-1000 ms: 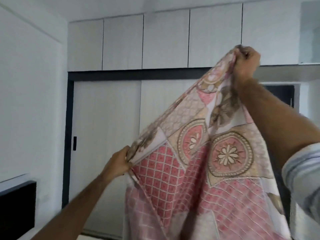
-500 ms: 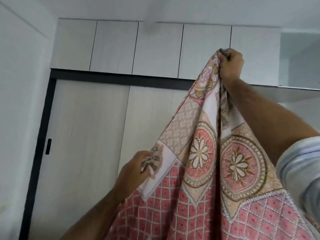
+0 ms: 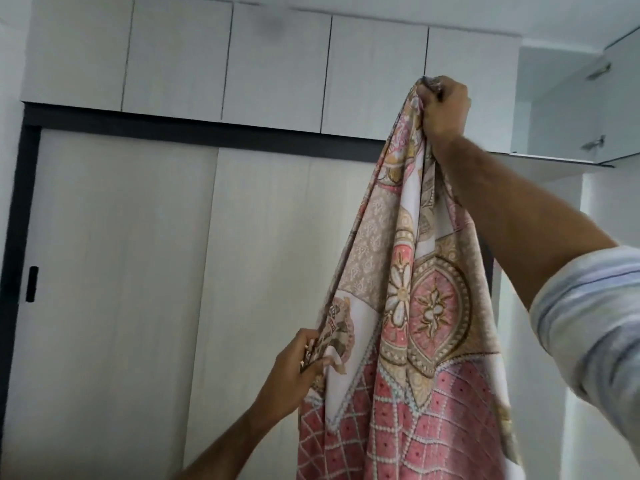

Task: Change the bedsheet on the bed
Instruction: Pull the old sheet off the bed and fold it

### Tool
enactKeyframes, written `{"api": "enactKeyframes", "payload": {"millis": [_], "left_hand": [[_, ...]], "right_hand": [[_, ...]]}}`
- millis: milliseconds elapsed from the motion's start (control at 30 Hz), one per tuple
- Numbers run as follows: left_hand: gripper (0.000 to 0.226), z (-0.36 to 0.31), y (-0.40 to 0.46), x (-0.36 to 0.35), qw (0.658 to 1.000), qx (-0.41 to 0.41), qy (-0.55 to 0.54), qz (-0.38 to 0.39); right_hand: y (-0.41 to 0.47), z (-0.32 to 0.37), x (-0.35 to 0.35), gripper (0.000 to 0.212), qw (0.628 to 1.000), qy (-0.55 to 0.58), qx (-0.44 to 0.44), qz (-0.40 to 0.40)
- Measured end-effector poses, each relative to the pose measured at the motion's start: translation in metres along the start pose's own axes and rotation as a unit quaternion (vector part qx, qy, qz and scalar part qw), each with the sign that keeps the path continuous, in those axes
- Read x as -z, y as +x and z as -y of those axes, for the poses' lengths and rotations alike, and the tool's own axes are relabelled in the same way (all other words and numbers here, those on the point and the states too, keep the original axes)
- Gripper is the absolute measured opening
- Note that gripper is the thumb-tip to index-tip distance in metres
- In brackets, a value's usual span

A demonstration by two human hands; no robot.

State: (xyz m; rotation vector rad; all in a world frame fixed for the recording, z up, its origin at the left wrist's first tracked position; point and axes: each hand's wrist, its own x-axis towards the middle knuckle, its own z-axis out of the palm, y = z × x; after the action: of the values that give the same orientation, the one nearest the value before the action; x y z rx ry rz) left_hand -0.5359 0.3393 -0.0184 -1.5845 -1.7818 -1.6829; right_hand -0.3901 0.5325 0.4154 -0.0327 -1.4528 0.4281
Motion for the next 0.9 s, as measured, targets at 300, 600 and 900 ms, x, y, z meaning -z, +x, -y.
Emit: {"api": "enactKeyframes", "payload": {"millis": [300, 600, 900], "left_hand": [[0.016, 0.015, -0.009, -0.026, 0.995, 0.062, -0.031, -0.068], [0.03, 0.031, 0.023, 0.026, 0.987, 0.11, 0.005, -0.121], [0.029, 0.019, 0.032, 0.059, 0.956, 0.091, 0.113, -0.254]], "right_hand": [[-0.011, -0.041, 0.027, 0.02, 0.999, -0.035, -0.023, 0.0], [-0.024, -0.074, 0.055, 0.025, 0.994, -0.087, -0.066, -0.004], [-0.033, -0.075, 0.056, 0.024, 0.991, -0.112, -0.066, 0.018]]}}
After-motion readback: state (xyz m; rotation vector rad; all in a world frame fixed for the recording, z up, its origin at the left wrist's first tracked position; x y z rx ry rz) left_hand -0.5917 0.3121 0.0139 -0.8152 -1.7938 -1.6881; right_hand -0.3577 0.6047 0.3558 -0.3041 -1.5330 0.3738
